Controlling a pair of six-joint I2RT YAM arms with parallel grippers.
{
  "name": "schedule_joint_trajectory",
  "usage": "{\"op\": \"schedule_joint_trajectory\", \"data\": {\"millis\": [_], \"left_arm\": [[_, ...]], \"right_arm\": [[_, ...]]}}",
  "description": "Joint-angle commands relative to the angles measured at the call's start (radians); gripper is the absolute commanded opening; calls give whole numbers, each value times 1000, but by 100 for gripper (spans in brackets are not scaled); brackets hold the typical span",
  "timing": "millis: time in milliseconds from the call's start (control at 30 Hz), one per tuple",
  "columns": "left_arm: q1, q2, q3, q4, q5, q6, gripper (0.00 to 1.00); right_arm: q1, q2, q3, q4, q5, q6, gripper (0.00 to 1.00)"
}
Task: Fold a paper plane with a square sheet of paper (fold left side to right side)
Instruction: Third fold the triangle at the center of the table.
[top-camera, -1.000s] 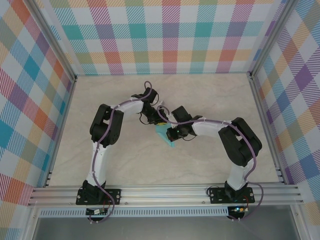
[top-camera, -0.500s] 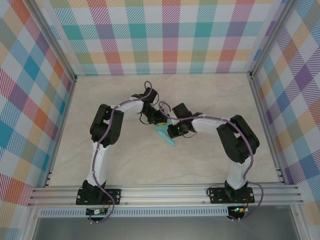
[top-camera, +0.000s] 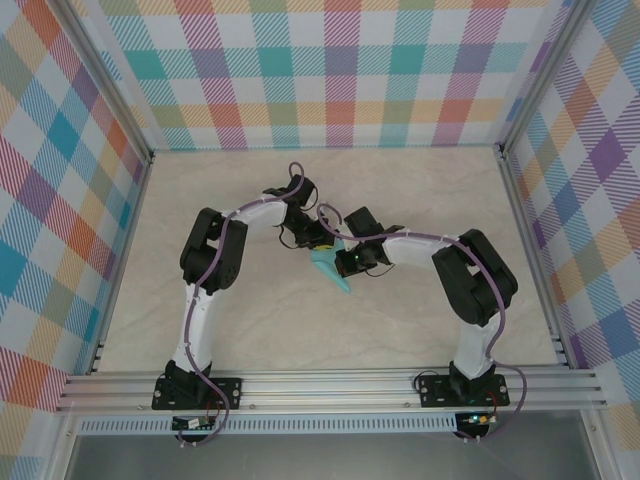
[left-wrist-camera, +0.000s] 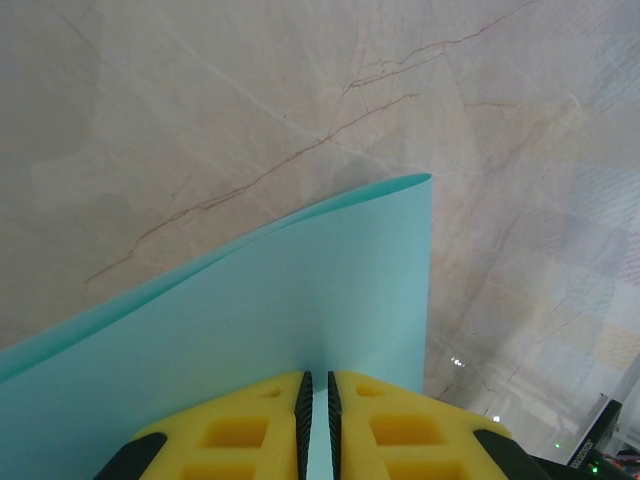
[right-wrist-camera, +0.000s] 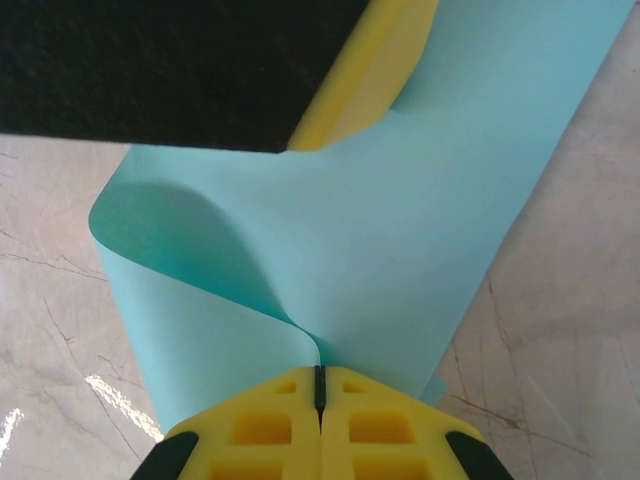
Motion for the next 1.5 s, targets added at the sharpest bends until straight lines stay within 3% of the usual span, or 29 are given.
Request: {"op": "schedule_joint_trajectory", "data": {"millis": [0,1467], "left_arm": [[-20,38,6,-54,-24,18,16],[-23,32,-3,-53,-22,16,15]], "right_arm": [[-7,-33,-15,-10,9,15,0],[-11,-2,6,-60,40,10,0]]}}
